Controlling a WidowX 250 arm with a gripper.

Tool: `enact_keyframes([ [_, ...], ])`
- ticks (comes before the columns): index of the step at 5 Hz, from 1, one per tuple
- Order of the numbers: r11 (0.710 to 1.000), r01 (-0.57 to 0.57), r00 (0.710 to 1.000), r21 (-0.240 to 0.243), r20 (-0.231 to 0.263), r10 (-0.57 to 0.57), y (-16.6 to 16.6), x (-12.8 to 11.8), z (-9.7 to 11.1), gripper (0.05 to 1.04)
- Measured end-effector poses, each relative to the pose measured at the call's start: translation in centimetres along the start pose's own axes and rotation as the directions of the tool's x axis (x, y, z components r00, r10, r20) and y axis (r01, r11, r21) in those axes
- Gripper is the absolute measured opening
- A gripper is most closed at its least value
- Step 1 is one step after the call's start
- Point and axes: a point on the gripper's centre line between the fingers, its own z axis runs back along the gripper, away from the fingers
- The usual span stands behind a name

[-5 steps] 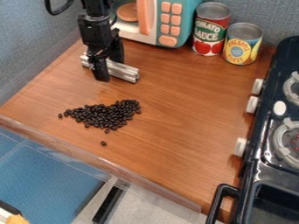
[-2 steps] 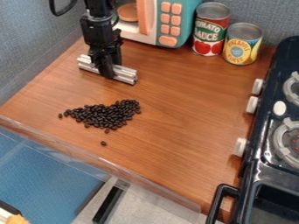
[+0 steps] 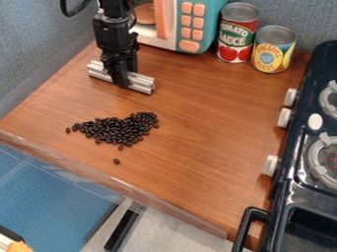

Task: Sweep into pile

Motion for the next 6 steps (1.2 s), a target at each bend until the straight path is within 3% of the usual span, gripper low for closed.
enact_keyframes([
  [1,0.999,0.019,0.998,0.05,-0.057,-0.016,0.9,-0.1,0.5,0.378],
  [2,0.998,0.05,0.994,0.033,-0.097,-0.046,1.3,1.4,2.8,0.378],
  [3,0.995,0.096,0.991,-0.007,-0.09,-0.096,1.9,3.5,4.7,0.378],
  [4,0.978,0.206,0.978,0.018,0.022,-0.206,2.9,5.3,3.4,0.378],
  [5,0.935,0.347,0.925,0.075,0.138,-0.354,4.3,6.7,1.7,0.378],
  [6,0.856,0.51,0.842,0.085,0.153,-0.517,5.6,6.3,2.3,0.378],
])
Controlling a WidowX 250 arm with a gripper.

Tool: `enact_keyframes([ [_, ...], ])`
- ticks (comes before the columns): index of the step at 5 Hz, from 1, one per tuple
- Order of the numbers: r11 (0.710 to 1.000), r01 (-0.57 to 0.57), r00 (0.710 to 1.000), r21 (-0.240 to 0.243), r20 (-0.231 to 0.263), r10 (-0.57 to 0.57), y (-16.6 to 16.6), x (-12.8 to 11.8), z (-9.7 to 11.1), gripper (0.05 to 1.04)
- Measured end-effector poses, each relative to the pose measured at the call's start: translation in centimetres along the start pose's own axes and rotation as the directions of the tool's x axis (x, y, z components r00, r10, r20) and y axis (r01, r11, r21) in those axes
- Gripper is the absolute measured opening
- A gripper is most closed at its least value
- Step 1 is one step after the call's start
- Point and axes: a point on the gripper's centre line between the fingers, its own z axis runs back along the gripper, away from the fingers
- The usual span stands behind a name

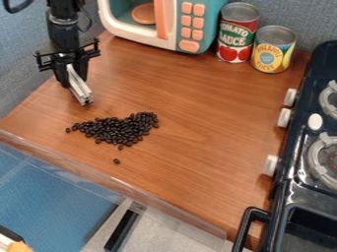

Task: Sweep into pile

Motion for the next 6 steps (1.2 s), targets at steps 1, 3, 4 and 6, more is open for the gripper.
enact_keyframes([
  [1,0.989,0.144,0.989,0.026,-0.03,-0.143,1.4,-0.8,-0.4,0.378],
  [3,0.96,0.264,0.964,0.097,-0.004,-0.265,4.2,-1.7,1.2,0.378],
  [4,0.953,0.274,0.961,0.127,-0.013,-0.275,4.7,-2.1,0.7,0.378],
  [6,0.96,0.237,0.97,0.149,0.007,-0.241,4.0,-2.4,-1.0,0.378],
])
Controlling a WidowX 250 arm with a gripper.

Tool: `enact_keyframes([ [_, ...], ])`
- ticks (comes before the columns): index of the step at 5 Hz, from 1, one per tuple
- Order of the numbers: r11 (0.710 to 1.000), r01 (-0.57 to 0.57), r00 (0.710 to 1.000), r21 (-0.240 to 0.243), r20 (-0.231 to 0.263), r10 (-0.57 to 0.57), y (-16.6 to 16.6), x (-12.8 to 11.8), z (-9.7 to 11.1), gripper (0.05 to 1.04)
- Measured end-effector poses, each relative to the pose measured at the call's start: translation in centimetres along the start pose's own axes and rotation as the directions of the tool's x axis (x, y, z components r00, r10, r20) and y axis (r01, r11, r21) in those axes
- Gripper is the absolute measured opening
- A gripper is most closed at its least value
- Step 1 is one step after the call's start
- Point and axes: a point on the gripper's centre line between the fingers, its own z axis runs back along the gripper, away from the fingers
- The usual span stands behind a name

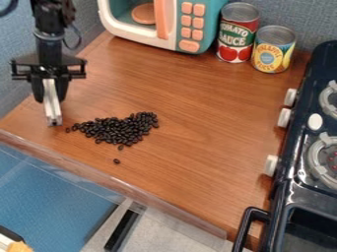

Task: Sweep into pile

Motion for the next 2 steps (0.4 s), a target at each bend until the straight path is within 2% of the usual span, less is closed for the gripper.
enact_keyframes([
  [1,1.0,-0.003,1.0,0.026,0.01,0.003,-0.36,0.23,-0.84,0.378],
  [2,0.998,-0.004,1.0,0.06,-0.007,0.004,-0.39,0.31,-1.03,0.378],
])
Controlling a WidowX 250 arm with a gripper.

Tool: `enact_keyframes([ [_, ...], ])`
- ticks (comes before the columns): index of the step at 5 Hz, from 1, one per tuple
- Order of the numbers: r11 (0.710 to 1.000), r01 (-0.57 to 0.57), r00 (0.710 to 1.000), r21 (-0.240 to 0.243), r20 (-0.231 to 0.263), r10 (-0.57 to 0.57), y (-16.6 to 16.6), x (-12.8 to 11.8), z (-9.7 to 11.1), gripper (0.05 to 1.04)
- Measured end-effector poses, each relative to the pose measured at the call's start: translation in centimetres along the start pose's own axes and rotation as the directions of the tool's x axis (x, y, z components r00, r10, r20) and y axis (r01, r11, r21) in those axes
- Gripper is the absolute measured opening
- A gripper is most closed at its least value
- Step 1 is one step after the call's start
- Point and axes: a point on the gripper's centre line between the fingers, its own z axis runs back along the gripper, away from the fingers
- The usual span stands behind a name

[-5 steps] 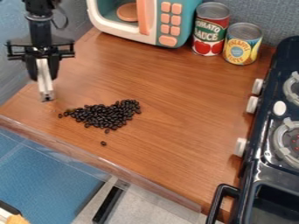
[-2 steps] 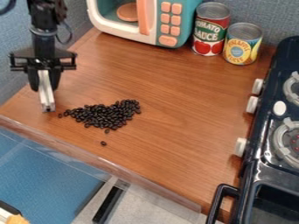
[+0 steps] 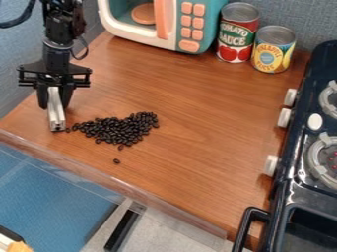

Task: Sweep into pile

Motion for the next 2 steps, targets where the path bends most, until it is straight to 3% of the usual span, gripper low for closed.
enact_keyframes([
  [2,0.999,0.03,0.999,0.045,-0.024,-0.029,0.68,-0.76,-0.4,0.378],
])
